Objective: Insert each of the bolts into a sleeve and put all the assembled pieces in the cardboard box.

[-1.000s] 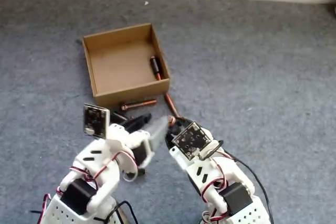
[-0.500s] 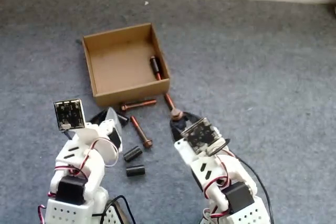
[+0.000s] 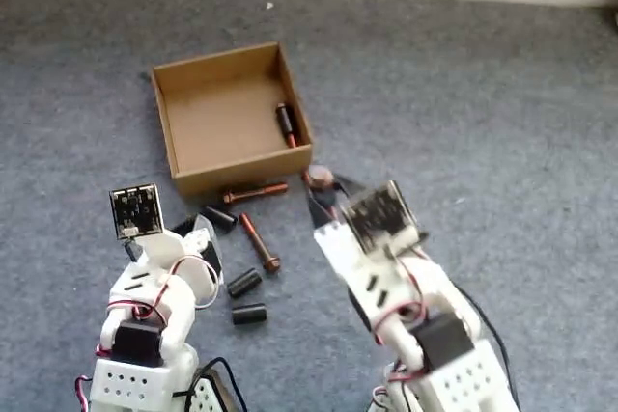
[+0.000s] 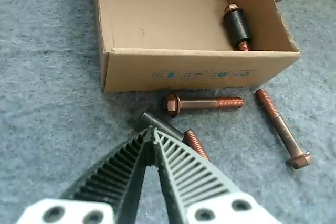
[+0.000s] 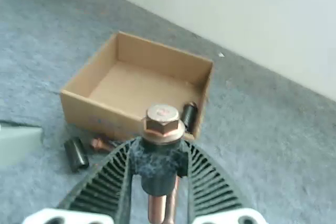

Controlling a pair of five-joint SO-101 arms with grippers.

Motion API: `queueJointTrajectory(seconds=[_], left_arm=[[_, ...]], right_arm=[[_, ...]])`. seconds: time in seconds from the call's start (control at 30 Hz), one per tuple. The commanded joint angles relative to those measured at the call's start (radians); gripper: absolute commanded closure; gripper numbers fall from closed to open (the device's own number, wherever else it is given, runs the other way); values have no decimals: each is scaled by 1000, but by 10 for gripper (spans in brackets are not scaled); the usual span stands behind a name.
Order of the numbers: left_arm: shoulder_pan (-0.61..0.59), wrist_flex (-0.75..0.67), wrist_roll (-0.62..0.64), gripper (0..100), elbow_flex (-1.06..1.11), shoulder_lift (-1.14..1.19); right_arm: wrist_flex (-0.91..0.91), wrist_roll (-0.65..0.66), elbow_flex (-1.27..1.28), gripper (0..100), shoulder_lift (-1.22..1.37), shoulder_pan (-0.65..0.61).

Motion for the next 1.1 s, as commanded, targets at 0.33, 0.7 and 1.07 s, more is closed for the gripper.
queueJointTrajectory(seconds=[0.33,0.7,1.07], left_arm=[[-8,2,-9,994,18,-10],[-7,5,-9,994,18,-8],[-7,3,-9,994,25,-8]], right_arm=[[-499,-11,-549,989,1043,-41],[-550,-11,-897,989,1483,-41],[-455,-157,-955,844,1555,-36]])
